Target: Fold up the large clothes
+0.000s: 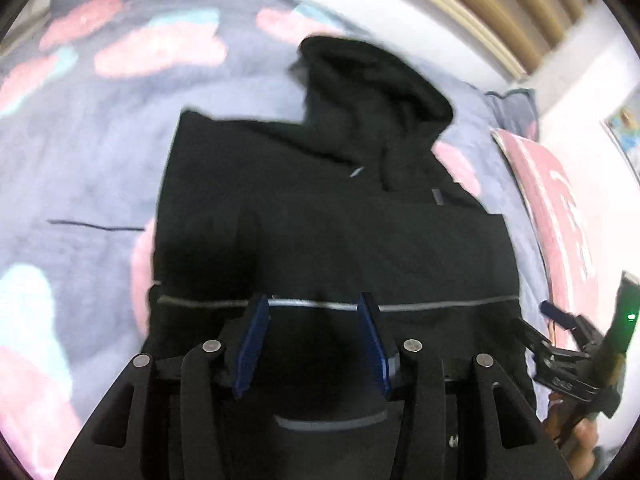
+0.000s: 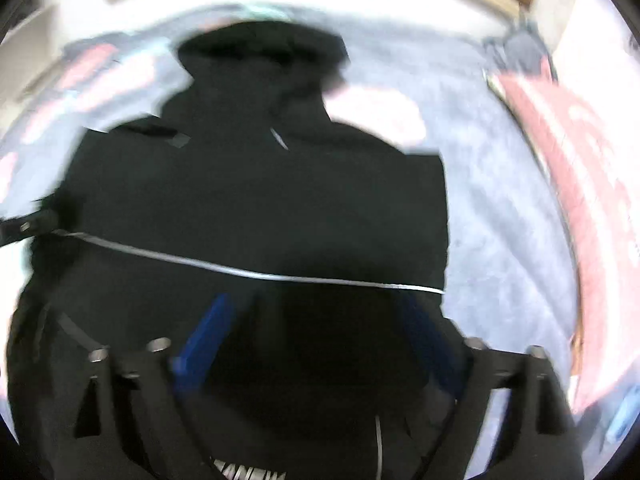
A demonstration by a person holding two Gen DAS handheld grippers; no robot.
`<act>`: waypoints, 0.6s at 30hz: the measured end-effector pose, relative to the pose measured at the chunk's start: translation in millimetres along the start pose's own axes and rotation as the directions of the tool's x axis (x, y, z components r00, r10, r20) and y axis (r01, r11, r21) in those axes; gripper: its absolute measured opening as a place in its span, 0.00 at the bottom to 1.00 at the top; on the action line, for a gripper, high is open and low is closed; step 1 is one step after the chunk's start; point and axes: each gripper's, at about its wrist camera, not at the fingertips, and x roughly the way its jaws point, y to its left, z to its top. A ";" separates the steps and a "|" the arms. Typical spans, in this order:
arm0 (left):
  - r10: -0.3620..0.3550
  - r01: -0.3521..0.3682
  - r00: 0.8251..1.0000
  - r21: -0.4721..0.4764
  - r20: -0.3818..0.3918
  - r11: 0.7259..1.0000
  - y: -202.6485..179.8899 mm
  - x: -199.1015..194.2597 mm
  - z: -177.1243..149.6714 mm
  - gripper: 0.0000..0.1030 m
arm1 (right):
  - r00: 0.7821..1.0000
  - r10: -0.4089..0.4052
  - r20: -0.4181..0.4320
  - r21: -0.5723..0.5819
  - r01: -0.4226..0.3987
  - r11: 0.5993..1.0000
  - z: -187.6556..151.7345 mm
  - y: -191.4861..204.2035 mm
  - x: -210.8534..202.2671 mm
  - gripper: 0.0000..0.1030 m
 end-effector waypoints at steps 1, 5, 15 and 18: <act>0.044 -0.043 0.999 0.016 -0.019 0.999 -5.1 -2.2 -5.7 0.50 | 0.999 0.019 -0.046 0.003 -0.019 1.000 -4.3 1.1 5.6 0.95; 0.114 -0.118 0.983 -0.024 -0.147 0.993 6.4 34.4 -26.9 0.50 | 0.964 0.070 -0.258 0.091 -0.048 0.995 -29.4 -3.5 53.5 0.87; 0.016 -0.009 0.972 0.032 -0.235 0.999 -8.9 15.8 22.4 0.50 | 0.952 0.197 -0.233 0.127 -0.171 0.977 32.0 -52.2 10.7 0.82; 0.027 -0.019 0.993 0.071 -0.116 0.997 -18.9 -6.6 72.9 0.50 | 0.974 0.185 -0.133 0.127 -0.168 0.978 80.0 -70.1 3.6 0.84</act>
